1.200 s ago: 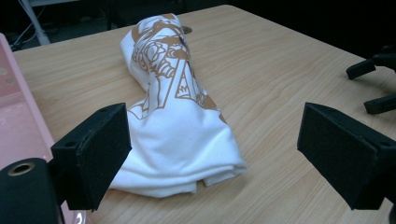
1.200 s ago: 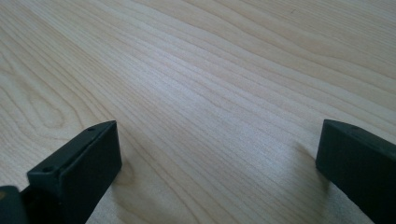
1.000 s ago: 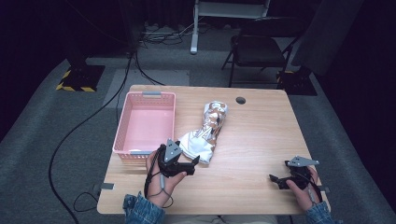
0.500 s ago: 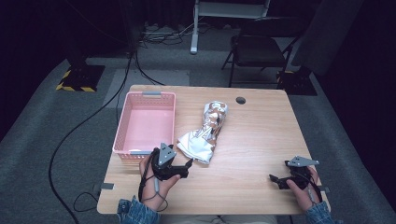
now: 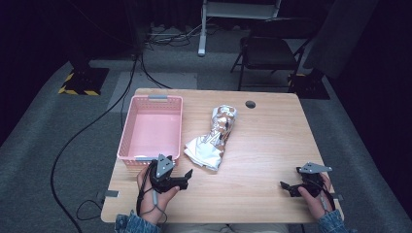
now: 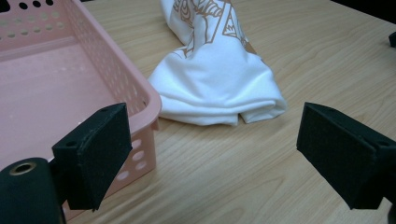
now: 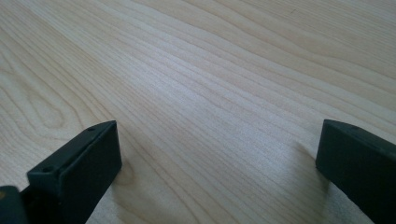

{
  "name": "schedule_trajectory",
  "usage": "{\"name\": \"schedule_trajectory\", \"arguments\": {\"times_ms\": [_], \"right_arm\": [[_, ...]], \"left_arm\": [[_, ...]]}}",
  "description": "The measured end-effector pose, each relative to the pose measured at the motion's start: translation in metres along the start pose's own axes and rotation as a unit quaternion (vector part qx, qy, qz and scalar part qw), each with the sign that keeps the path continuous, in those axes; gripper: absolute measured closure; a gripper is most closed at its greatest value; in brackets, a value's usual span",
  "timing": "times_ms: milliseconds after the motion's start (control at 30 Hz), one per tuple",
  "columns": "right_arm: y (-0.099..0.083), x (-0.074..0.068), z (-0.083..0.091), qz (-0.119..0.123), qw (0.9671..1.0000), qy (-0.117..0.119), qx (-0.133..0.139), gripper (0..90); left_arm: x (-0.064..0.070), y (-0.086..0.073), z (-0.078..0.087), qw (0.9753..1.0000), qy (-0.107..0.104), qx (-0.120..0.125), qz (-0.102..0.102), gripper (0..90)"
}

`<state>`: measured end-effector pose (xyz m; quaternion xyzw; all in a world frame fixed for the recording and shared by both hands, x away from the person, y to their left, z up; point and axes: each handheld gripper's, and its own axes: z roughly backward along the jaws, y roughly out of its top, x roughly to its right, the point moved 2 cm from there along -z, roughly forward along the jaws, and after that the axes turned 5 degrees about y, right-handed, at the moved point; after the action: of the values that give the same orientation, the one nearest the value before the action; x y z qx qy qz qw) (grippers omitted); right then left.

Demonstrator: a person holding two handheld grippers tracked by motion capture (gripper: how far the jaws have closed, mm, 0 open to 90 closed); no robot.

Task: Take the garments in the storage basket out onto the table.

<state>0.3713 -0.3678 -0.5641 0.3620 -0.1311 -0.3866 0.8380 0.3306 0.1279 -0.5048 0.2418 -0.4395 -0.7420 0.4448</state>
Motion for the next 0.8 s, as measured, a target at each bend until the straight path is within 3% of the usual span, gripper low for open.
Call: {"name": "schedule_trajectory", "arguments": {"times_ms": [800], "right_arm": [[0.000, 0.000, 0.000, 0.002, 1.0000, 0.001, 0.000, 0.0]], "left_arm": [[-0.028, -0.035, 0.015, 0.9985, 0.039, -0.029, 0.026, 9.7]]}}
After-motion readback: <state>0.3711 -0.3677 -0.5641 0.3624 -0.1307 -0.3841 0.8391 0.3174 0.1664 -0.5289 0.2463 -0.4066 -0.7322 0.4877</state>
